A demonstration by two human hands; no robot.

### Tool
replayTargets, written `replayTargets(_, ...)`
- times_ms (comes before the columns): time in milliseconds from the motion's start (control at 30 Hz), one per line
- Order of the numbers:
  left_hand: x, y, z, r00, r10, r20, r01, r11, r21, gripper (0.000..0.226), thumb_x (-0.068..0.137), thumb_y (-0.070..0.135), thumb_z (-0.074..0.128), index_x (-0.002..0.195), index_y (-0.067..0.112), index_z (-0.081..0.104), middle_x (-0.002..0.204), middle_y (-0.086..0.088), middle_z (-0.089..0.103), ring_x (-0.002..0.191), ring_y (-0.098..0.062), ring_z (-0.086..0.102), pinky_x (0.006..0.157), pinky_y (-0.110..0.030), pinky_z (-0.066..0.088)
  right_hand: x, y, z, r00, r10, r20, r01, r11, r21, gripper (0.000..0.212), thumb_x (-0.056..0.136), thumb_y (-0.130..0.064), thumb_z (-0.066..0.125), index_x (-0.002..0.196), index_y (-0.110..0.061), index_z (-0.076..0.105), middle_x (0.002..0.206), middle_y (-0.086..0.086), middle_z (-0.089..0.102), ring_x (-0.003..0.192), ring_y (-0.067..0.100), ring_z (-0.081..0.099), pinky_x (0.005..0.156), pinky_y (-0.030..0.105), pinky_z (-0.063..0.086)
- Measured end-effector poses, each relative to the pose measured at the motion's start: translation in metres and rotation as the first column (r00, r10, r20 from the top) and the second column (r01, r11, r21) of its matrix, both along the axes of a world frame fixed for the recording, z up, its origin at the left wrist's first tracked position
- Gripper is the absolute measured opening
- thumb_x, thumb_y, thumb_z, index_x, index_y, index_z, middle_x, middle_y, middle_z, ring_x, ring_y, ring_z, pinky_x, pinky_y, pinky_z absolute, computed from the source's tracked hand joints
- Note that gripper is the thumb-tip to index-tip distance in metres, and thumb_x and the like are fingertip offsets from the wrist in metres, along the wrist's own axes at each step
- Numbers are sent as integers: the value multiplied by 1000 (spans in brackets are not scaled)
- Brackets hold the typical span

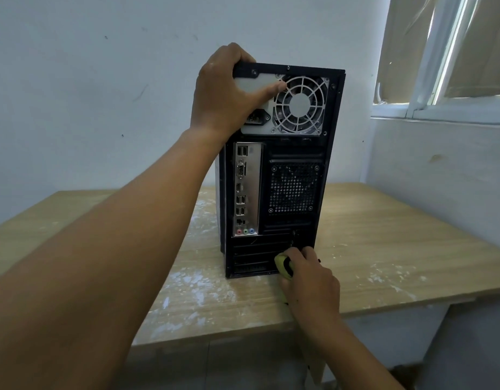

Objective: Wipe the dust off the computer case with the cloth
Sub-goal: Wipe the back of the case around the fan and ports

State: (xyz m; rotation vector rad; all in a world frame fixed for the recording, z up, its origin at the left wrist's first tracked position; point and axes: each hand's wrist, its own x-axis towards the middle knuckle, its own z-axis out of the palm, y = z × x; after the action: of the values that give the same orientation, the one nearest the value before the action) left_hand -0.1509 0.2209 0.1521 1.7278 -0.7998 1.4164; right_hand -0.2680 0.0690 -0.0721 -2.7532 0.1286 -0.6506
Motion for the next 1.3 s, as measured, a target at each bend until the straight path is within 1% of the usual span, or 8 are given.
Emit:
replayTargets(133,1,0,0,1000,3,-6,-3,1000,2,63,68,62,78,91,6,63,87,4,59,83,-15,59,73,-20,45,-4,-4,-2,995,26,101,-33,997,69,40,89,-27,64,127,-29,50,122,-5,48,86,20,60,63,25,37)
replayTargets(333,1,0,0,1000,4,8,-5,1000,2,63,69,62,78,91,5,63,86,4,59,82,-15,59,73,-20,45,6,-1,14,925,27,378,-80,989,126,40,70,-16,82,105,-17,62,99,2,58,58,22,55,47,28,41)
replayTargets(433,1,-1,-1,1000,-2,10,2,1000,-9,63,68,62,79,90,5,63,87,3,60,83,-16,60,74,-21,45,5,-2,9,950,36,312,-68,993,94,42,69,-17,83,106,-17,62,101,3,58,59,19,54,48,25,37)
replayTargets(600,1,-1,0,1000,2,6,-1,1000,-10,61,67,61,80,89,6,63,86,3,61,82,-16,60,74,-23,47,3,5,-5,1000,-3,16,4,999,-47,44,90,-23,62,130,-24,45,128,-2,42,88,18,60,62,24,36)
replayTargets(733,1,-2,-1,1000,10,6,-10,1000,-18,62,67,61,80,90,6,63,87,2,62,82,-15,61,74,-22,48,0,14,6,999,2,-47,-5,999,-52,42,94,-29,57,131,-23,39,130,-1,39,96,18,59,66,24,35)
replayTargets(933,0,-2,-1,1000,6,0,-6,1000,-24,61,68,61,80,90,7,63,87,1,63,83,-15,61,76,-26,50,-4,58,11,976,208,-68,-212,976,-53,43,94,-33,58,130,-18,40,129,3,42,102,22,59,83,32,49)
replayTargets(1133,-2,-2,0,1000,7,-24,-7,1000,-13,59,68,60,80,91,8,62,87,3,63,83,-13,61,77,-26,50,-3,88,9,938,334,-96,-343,934,-99,38,95,-29,56,128,-14,44,128,5,42,103,26,57,81,35,44)
replayTargets(1300,-2,-2,-1,1000,9,-19,-10,1000,-18,60,68,59,80,91,7,63,87,2,63,84,-14,61,77,-27,50,1,75,8,912,386,138,-379,922,-73,42,83,-28,73,120,-22,53,118,-2,50,88,20,63,72,30,50)
